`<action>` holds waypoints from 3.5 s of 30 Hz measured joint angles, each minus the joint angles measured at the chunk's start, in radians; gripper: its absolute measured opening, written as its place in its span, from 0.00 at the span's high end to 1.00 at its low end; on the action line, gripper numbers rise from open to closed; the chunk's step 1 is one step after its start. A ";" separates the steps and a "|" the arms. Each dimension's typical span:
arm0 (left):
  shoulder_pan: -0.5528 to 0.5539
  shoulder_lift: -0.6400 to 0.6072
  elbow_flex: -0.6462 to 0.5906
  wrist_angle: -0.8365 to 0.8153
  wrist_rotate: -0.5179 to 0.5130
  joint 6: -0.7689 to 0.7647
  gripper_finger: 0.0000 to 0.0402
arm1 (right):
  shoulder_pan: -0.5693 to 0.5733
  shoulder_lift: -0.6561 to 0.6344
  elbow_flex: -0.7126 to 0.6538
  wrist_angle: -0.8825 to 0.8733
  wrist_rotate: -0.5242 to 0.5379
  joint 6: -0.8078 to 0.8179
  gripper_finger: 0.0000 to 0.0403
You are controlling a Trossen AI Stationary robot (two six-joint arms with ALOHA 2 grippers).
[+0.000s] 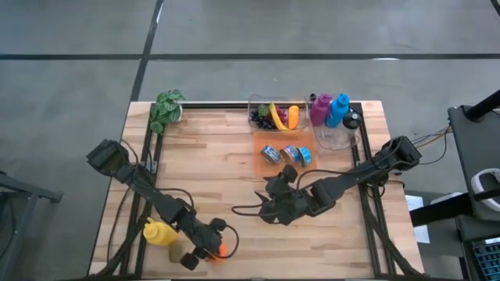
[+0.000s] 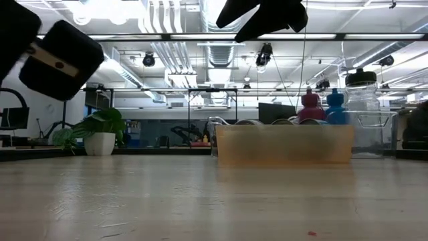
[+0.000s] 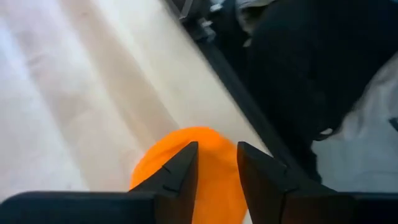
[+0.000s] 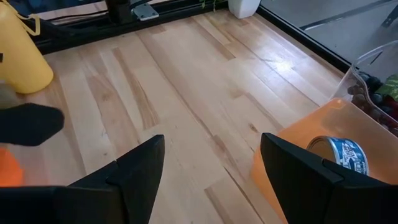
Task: Pick & Place Food Item
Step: Put the orange into the left transparent bin
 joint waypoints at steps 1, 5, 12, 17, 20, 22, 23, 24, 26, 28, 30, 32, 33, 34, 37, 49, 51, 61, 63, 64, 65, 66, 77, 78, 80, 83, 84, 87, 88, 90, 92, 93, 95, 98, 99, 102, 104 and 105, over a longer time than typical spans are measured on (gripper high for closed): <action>0.002 0.000 0.000 -0.012 -0.015 -0.008 0.71 | 0.000 0.000 0.000 0.000 0.000 0.000 0.35; 0.003 -0.003 0.005 -0.061 -0.095 -0.029 0.71 | 0.000 0.000 0.000 0.002 0.000 0.000 0.34; 0.014 -0.002 0.004 -0.092 -0.232 -0.004 0.71 | 0.000 0.000 0.000 0.002 0.000 0.000 0.33; 0.041 -0.002 0.004 -0.125 -0.291 0.054 0.71 | 0.000 0.000 0.000 0.002 0.000 0.000 0.35; 0.061 -0.014 0.003 -0.156 -0.321 0.107 0.71 | 0.000 0.000 0.000 0.002 0.000 0.000 0.36; 0.078 -0.027 0.001 -0.186 -0.353 0.141 0.71 | 0.000 0.000 0.000 0.002 0.000 0.000 0.37; 0.087 -0.033 0.000 -0.204 -0.373 0.158 0.71 | 0.000 0.000 0.000 0.002 0.000 0.000 0.37; 0.097 -0.040 0.000 -0.223 -0.395 0.173 0.71 | 0.000 0.000 0.000 0.002 0.000 0.000 0.36; 0.117 -0.050 -0.001 -0.260 -0.433 0.199 0.71 | 0.000 0.000 0.000 0.002 0.000 0.000 0.36; 0.140 -0.057 -0.002 -0.299 -0.464 0.219 0.71 | 0.000 0.000 0.000 0.002 0.000 0.000 0.35; 0.166 -0.060 -0.002 -0.333 -0.489 0.236 0.71 | 0.000 0.000 0.001 0.002 0.000 0.000 0.35; 0.194 -0.060 -0.002 -0.363 -0.505 0.242 0.71 | 0.000 0.000 0.001 0.002 0.000 0.000 0.34; 0.209 -0.060 -0.002 -0.377 -0.506 0.242 0.71 | 0.000 0.000 0.001 0.001 0.000 0.000 0.34; 0.224 -0.060 -0.002 -0.392 -0.506 0.242 0.71 | 0.000 0.000 0.001 0.002 0.000 0.000 0.34; 0.265 -0.060 -0.002 -0.424 -0.506 0.264 0.71 | 0.000 0.000 0.001 0.001 0.000 -0.001 0.34; 0.324 -0.138 -0.002 -0.435 -0.506 0.294 0.71 | 0.000 0.000 0.002 0.000 0.000 -0.005 0.36; 0.324 -0.174 -0.002 -0.443 -0.505 0.289 0.71 | 0.000 0.000 0.002 0.000 0.000 -0.005 0.35; 0.324 -0.378 0.000 -0.586 -0.506 0.117 0.71 | 0.000 0.000 0.002 0.000 0.000 -0.005 0.41; 0.324 -0.406 0.000 -0.621 -0.506 0.063 0.71 | 0.000 0.000 0.002 0.000 0.000 -0.008 0.45; 0.324 -0.417 0.000 -0.638 -0.506 0.040 0.71 | 0.000 0.000 0.002 0.000 0.000 -0.016 0.47; 0.324 -0.424 0.000 -0.657 -0.505 0.014 0.71 | 0.000 0.000 0.002 0.001 0.000 -0.023 0.49; 0.324 -0.430 0.000 -0.675 -0.506 -0.013 0.71 | 0.000 0.000 0.002 0.001 0.000 -0.025 0.51; 0.324 -0.428 0.000 -0.822 -0.505 -0.276 0.71 | -0.006 0.000 0.001 0.002 0.023 -0.049 0.75; 0.324 -0.428 0.000 -0.830 -0.505 -0.292 0.71 | -0.007 0.000 0.001 0.002 0.024 -0.049 0.76; 0.325 -0.428 0.000 -0.844 -0.504 -0.318 0.71 | -0.009 0.000 0.001 0.001 0.024 -0.049 0.79; 0.326 -0.428 0.000 -0.861 -0.503 -0.347 0.71 | -0.010 0.000 0.001 -0.001 0.024 -0.050 0.83; 0.326 -0.428 0.000 -0.865 -0.503 -0.347 0.71 | -0.010 0.000 0.001 -0.001 0.024 -0.050 0.84; 0.326 -0.428 0.000 -0.866 -0.503 -0.353 0.71 | -0.009 0.000 0.001 -0.001 0.024 -0.050 0.86; 0.326 -0.428 0.000 -0.866 -0.503 -0.363 0.71 | -0.009 0.000 0.001 -0.001 0.024 -0.049 0.86; 0.326 -0.428 0.000 -0.866 -0.503 -0.379 0.71 | -0.009 0.000 0.001 0.000 0.024 -0.049 0.87; 0.327 -0.428 0.000 -0.866 -0.503 -0.391 0.71 | -0.009 0.000 0.001 0.000 0.024 -0.048 0.87; 0.327 -0.428 0.000 -0.865 -0.503 -0.392 0.71 | -0.009 0.000 0.001 0.000 0.024 -0.048 0.87; 0.327 -0.428 0.000 -0.864 -0.503 -0.392 0.71 | -0.009 0.000 0.001 0.000 0.024 -0.049 0.86; 0.327 -0.428 0.000 -0.864 -0.503 -0.392 0.71 | -0.009 0.000 0.000 0.000 0.024 -0.048 0.85; 0.327 -0.428 0.000 -0.864 -0.503 -0.392 0.71 | -0.009 0.000 0.000 0.000 0.024 -0.048 0.85; 0.327 -0.428 0.000 -0.864 -0.503 -0.392 0.71 | -0.009 0.000 0.000 0.000 0.024 -0.047 0.83; 0.332 -0.428 0.000 -0.864 -0.503 -0.392 0.71 | -0.009 0.000 0.000 0.000 0.024 -0.046 0.83; 0.334 -0.428 0.000 -0.864 -0.503 -0.392 0.71 | -0.009 0.000 0.000 0.001 0.024 -0.045 0.82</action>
